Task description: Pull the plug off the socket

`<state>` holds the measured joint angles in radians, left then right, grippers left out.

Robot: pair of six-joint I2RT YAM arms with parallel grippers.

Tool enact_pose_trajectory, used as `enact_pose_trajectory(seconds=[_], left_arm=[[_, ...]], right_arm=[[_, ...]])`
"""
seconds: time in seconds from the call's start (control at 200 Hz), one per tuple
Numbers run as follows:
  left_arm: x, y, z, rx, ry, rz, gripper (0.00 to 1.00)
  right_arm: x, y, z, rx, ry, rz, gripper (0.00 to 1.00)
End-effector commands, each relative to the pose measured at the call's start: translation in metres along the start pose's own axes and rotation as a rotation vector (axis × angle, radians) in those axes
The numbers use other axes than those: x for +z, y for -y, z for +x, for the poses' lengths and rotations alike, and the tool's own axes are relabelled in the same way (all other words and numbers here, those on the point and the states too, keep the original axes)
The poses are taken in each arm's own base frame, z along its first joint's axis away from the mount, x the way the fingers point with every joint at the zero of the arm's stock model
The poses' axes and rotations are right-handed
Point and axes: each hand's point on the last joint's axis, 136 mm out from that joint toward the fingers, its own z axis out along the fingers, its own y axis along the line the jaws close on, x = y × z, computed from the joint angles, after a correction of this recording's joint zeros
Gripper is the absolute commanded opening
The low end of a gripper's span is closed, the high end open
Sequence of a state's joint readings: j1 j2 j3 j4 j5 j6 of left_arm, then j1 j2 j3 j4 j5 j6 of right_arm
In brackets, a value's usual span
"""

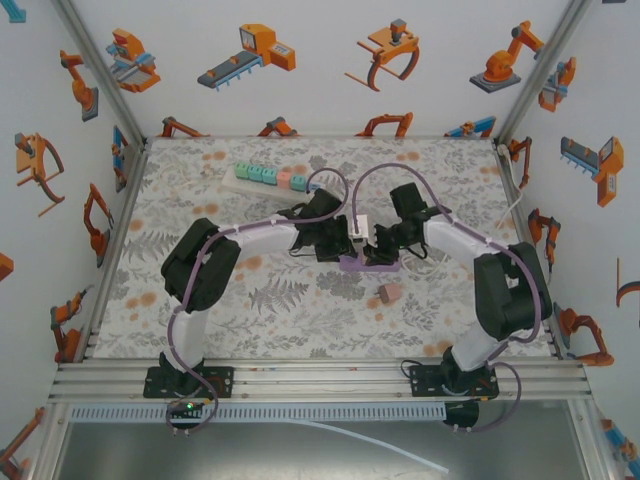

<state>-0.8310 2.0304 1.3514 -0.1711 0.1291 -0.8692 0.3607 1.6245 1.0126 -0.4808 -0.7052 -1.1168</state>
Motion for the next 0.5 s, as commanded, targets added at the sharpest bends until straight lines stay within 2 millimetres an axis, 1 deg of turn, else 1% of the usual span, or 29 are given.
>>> enact_pose_trajectory(seconds=[0.0,0.2,0.29,0.496], left_arm=[[0.024,-0.077,0.05,-0.004,-0.117,-0.26,0.51],[0.022,-0.08,0.05,0.007,-0.118,-0.289,0.51],[0.021,-0.083,0.05,0.009,-0.115,-0.299,0.51],[0.022,-0.085,0.05,0.009,-0.116,-0.31,0.51]], right_arm=[[-0.02,-0.003,-0.049,-0.123,0.154,0.03,0.0],[-0.036,-0.002,-0.066,-0.136,0.222,0.066,0.0],[-0.046,-0.002,-0.078,-0.149,0.261,0.089,0.0],[-0.075,0.008,-0.098,-0.15,0.39,0.25,0.0]])
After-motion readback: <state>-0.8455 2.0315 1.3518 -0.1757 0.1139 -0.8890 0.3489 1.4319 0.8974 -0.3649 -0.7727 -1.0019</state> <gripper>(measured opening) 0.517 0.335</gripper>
